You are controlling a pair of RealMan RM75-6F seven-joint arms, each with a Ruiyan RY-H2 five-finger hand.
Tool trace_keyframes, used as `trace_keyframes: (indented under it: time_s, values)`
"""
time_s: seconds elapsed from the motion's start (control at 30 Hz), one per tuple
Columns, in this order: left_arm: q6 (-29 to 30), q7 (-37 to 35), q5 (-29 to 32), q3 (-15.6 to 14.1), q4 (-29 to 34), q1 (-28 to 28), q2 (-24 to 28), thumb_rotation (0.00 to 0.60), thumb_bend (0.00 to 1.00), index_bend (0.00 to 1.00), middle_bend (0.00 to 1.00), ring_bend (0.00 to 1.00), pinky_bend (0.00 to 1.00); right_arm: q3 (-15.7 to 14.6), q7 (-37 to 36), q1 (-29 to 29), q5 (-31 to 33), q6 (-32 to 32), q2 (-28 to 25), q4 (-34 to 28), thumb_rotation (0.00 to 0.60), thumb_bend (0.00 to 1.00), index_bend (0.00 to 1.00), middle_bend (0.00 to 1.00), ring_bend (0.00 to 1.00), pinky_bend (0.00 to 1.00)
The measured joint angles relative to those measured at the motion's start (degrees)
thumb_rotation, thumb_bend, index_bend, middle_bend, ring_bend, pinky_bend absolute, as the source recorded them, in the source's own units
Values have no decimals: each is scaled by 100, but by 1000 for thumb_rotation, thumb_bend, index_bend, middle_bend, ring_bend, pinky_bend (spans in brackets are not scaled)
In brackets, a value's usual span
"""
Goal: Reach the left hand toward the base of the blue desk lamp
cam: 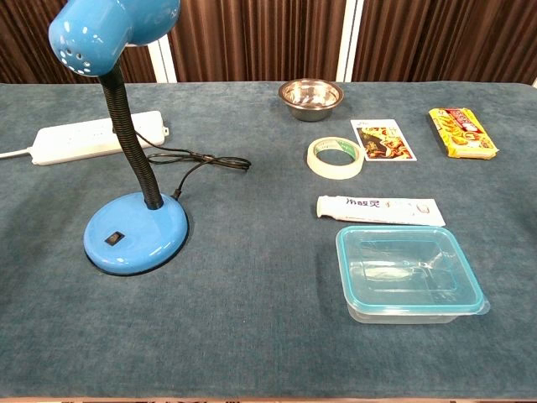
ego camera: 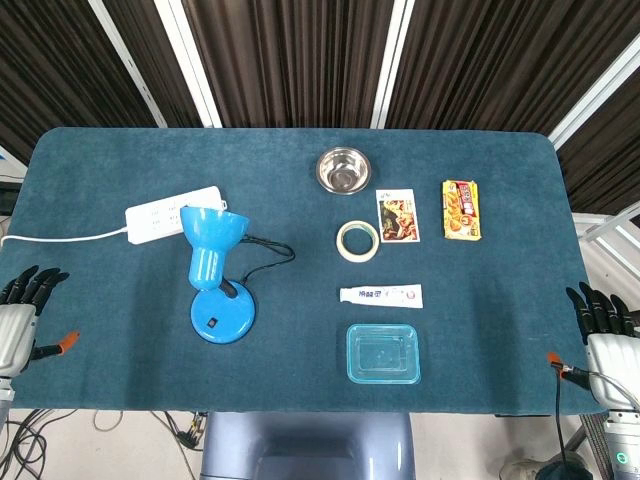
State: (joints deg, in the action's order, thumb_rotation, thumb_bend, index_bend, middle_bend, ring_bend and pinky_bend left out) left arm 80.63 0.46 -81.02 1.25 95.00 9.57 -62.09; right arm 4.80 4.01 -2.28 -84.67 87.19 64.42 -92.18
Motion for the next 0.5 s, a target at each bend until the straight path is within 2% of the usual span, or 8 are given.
trace_keyframes:
  time_s: [0.5]
  values:
    - [21, -21, -112, -16, 85, -56, 69, 600, 170, 131, 115, 30, 119, -6, 34, 2, -14, 14, 8, 11, 600, 262, 28, 47, 49, 0]
